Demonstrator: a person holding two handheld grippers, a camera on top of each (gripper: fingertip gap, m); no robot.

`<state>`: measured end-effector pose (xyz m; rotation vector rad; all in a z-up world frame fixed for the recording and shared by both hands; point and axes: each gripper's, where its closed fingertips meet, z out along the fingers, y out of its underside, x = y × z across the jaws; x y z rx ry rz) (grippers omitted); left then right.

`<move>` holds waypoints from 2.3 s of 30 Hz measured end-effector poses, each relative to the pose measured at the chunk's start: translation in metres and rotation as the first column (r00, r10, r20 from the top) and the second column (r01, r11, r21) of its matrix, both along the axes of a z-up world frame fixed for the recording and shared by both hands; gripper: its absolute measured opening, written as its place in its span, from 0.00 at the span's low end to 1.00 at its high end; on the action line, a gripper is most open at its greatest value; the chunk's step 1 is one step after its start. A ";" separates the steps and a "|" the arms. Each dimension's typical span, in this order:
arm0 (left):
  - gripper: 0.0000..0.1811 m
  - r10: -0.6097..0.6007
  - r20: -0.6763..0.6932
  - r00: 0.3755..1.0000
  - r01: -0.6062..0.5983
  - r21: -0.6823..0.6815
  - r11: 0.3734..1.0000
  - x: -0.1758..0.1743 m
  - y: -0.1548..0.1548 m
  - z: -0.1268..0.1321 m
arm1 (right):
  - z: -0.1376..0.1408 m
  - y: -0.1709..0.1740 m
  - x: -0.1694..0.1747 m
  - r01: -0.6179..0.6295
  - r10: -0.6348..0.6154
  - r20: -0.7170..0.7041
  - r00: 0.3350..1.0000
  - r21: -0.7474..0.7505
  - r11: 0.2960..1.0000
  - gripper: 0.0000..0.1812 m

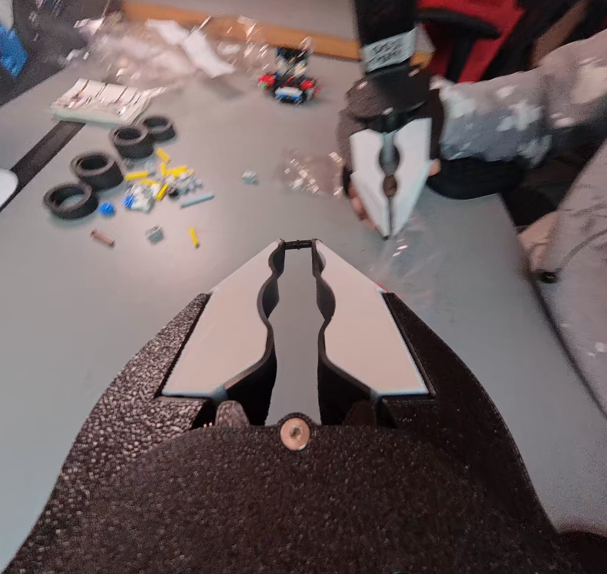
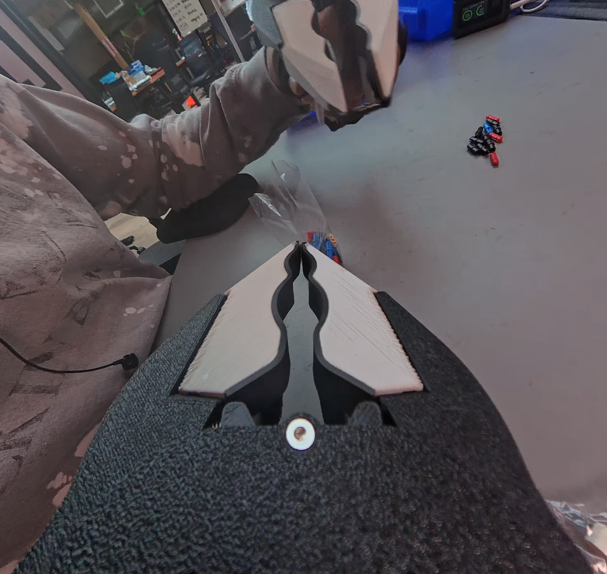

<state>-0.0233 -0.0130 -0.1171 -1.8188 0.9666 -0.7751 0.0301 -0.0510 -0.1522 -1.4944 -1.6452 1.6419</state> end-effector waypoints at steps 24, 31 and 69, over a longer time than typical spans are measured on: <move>0.24 0.404 -0.300 0.864 -0.455 -0.121 0.882 -0.169 0.050 -0.096 | 0.000 0.001 0.000 0.001 -0.001 0.004 1.000 -0.026 1.000 0.00; 0.19 0.279 -0.367 0.888 -0.354 -0.154 0.923 -0.165 0.058 -0.107 | 0.002 0.004 0.000 0.004 -0.004 0.002 1.000 -0.054 0.999 0.00; 0.03 0.183 -0.288 0.940 -0.192 -0.005 0.981 -0.103 0.020 -0.050 | 0.001 0.003 0.000 0.005 -0.005 0.004 1.000 -0.047 0.999 0.00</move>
